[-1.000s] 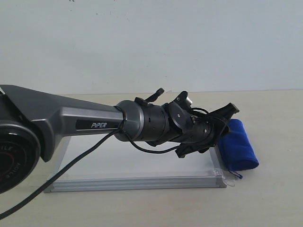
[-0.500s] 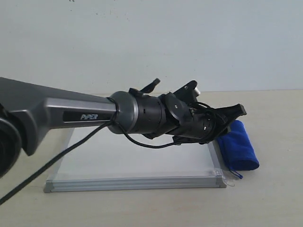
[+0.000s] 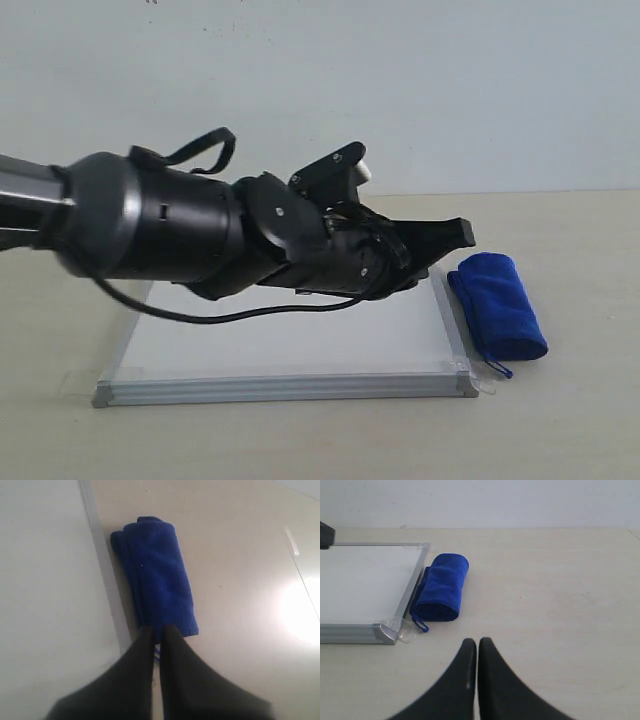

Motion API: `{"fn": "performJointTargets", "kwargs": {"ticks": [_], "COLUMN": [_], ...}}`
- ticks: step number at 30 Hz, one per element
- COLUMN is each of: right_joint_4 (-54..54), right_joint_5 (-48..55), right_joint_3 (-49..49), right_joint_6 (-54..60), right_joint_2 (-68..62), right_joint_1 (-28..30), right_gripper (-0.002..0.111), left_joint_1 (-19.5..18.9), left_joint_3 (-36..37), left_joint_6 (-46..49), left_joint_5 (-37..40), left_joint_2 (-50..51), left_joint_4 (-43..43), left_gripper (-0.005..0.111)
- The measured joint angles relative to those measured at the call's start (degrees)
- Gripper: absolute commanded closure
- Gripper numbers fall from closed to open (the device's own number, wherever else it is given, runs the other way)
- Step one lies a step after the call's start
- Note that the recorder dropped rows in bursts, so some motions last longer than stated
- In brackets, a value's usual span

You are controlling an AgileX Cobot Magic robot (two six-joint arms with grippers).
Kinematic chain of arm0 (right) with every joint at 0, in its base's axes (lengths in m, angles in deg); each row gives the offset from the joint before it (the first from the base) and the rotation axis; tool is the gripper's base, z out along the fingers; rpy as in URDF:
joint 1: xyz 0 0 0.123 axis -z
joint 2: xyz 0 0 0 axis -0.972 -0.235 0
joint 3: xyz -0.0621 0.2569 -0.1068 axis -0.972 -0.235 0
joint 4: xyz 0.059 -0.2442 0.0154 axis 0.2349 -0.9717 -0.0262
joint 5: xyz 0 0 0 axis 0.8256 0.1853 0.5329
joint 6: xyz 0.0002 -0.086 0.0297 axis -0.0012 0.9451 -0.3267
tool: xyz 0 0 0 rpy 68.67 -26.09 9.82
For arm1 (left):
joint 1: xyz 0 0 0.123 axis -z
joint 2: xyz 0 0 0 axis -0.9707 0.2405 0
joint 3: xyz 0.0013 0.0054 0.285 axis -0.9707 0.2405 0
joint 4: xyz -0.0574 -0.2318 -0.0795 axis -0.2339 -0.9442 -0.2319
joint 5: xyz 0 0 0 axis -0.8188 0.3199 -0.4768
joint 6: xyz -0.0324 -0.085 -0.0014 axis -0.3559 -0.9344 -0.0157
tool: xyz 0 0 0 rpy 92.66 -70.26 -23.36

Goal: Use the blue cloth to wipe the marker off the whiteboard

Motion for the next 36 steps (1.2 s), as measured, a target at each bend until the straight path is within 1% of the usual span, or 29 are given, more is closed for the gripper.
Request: {"fn": "performJointTargets", "kwargs": {"ticks": [5, 11, 13, 16, 22, 27, 36], "right_joint_4": [0.0, 0.0, 0.0, 0.0, 0.0, 0.0, 0.0], "right_joint_5": [0.0, 0.0, 0.0, 0.0, 0.0, 0.0, 0.0], "right_joint_3": [0.0, 0.0, 0.0, 0.0, 0.0, 0.0, 0.0], "right_joint_6": [0.0, 0.0, 0.0, 0.0, 0.0, 0.0, 0.0], "right_joint_2": [0.0, 0.0, 0.0, 0.0, 0.0, 0.0, 0.0], "right_joint_1": [0.0, 0.0, 0.0, 0.0, 0.0, 0.0, 0.0], "right_gripper": [0.107, 0.107, 0.107, 0.107, 0.107, 0.107, 0.107], "left_joint_1": [2.9, 9.0, 10.5, 11.7, 12.1, 12.2, 12.2], "left_joint_3": [9.2, 19.7, 22.9, 27.2, 34.9, 37.6, 37.7], "left_joint_6": [1.7, 2.3, 2.3, 2.3, 2.3, 2.3, 2.7], "left_joint_5": [-3.4, -3.6, -3.6, -3.6, -3.7, -0.5, -0.2], "left_joint_2": [-10.0, -23.7, -27.1, -31.9, -40.0, -43.4, -43.8], "left_joint_4": [0.4, 1.0, 1.0, 1.0, 1.0, 1.0, 1.9], "left_gripper": [0.103, 0.103, 0.103, 0.103, 0.103, 0.103, 0.103]}}
